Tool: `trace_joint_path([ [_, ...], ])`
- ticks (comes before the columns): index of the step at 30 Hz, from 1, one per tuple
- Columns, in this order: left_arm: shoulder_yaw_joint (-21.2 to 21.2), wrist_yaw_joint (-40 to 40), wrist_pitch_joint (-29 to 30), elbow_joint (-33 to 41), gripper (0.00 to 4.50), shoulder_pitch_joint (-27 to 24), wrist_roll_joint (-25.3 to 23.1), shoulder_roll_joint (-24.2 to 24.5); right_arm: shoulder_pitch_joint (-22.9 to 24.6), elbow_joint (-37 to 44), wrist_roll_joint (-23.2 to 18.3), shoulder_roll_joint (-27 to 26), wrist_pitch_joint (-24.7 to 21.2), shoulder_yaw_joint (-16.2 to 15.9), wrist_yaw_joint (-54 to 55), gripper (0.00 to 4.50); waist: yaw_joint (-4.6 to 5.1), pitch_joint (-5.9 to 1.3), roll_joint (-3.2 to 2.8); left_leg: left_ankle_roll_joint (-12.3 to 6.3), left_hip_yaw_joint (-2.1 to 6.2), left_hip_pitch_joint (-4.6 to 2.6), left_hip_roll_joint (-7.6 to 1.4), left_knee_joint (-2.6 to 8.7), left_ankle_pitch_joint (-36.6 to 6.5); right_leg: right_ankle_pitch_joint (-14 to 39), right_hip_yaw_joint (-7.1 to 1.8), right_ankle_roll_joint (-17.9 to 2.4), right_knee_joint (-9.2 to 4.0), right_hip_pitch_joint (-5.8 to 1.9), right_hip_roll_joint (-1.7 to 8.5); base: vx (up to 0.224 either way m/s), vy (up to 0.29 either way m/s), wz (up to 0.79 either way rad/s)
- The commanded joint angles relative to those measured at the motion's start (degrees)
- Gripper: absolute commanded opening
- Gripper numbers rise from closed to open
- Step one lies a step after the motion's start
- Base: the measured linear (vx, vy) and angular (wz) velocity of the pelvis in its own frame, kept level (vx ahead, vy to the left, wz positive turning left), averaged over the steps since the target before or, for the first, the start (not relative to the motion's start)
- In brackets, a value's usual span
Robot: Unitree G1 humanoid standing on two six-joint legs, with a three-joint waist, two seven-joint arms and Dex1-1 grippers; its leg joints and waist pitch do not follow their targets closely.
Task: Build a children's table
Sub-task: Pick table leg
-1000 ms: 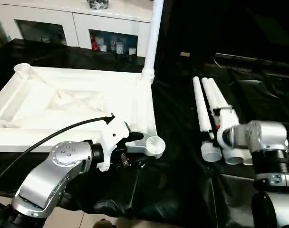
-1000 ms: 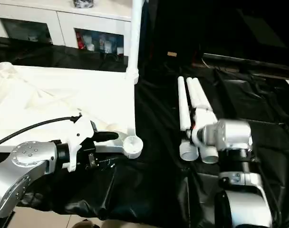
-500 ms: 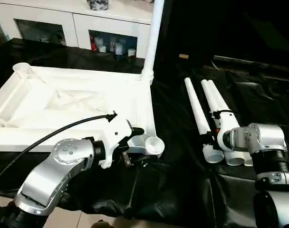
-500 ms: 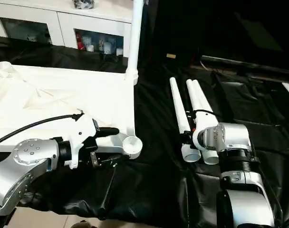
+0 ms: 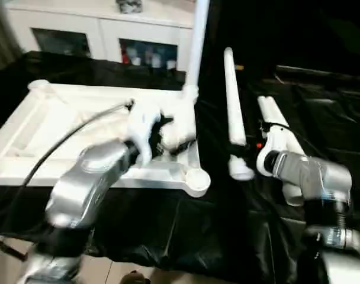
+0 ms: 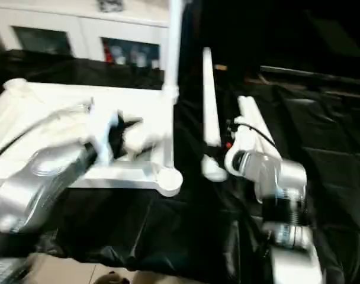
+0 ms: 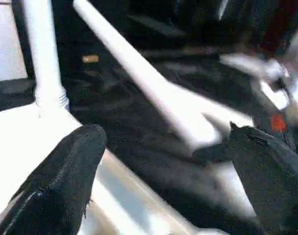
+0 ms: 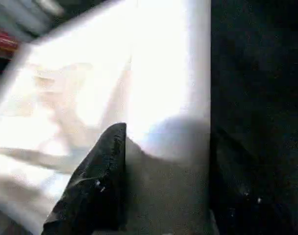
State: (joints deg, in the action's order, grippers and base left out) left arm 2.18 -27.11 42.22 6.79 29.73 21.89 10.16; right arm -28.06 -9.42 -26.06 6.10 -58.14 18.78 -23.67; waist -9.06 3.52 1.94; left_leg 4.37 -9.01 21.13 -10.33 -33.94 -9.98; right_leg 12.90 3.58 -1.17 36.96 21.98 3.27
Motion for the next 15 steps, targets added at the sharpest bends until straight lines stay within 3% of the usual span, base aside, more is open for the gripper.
trace_joint_path([
  [1,-2.87,2.47,4.01,-1.86,4.50,2.58,4.64,-3.49,3.47,8.00,-5.86,-1.57,1.92,2.02,-3.35,1.91,-0.50,-4.13,0.29,0.23,0.40,-0.54,-2.53,3.60,-4.77,0.43,-3.04,-10.21,-4.15,-2.85,5.09,0.000,0.000,0.00],
  [4,-4.82,3.61,6.71,-2.64,4.50,3.65,7.20,-5.99,6.01,12.19,-9.04,-3.03,3.01,2.14,-5.32,1.91,-0.93,-4.00,0.38,-0.17,0.46,-0.52,-2.60,3.72,-5.74,2.53,-3.00,-9.62,-4.49,-2.78,5.32,0.000,0.000,0.00],
  [8,-6.99,4.87,9.77,-2.67,4.50,4.61,10.60,-9.27,8.58,16.81,-11.76,-3.49,2.78,0.22,-8.57,1.91,-1.05,-3.57,0.39,0.37,0.59,-0.48,-2.60,4.10,-8.51,10.03,-3.05,-7.14,-5.45,-2.61,5.45,0.000,0.000,0.00],
  [12,-10.81,6.81,14.24,-1.81,4.50,5.75,17.38,-12.68,10.53,20.72,-12.58,-2.36,1.68,-4.03,-11.51,1.91,-1.00,-3.55,-0.06,1.22,0.79,-0.34,-2.53,4.18,-9.33,12.26,-3.06,-5.72,-5.78,-2.49,5.37,0.000,0.000,0.00],
  [14,-11.61,6.82,15.24,-1.18,4.50,5.99,19.25,-13.21,10.79,21.49,-12.29,-1.56,1.43,-5.72,-11.93,1.91,-0.93,-3.53,0.16,1.45,0.80,-0.28,-2.57,4.25,-9.46,12.48,-3.09,-5.02,-5.96,-2.53,5.29,0.000,0.000,0.00],
  [15,-12.05,6.98,16.06,-0.80,4.50,6.10,19.82,-13.47,11.09,21.97,-12.27,-1.18,1.74,-6.57,-11.77,1.91,-0.91,-3.51,-0.20,1.65,0.85,-0.27,-2.47,4.24,-9.37,12.66,-3.10,-4.54,-5.96,-2.50,5.24,0.000,0.000,0.00],
])
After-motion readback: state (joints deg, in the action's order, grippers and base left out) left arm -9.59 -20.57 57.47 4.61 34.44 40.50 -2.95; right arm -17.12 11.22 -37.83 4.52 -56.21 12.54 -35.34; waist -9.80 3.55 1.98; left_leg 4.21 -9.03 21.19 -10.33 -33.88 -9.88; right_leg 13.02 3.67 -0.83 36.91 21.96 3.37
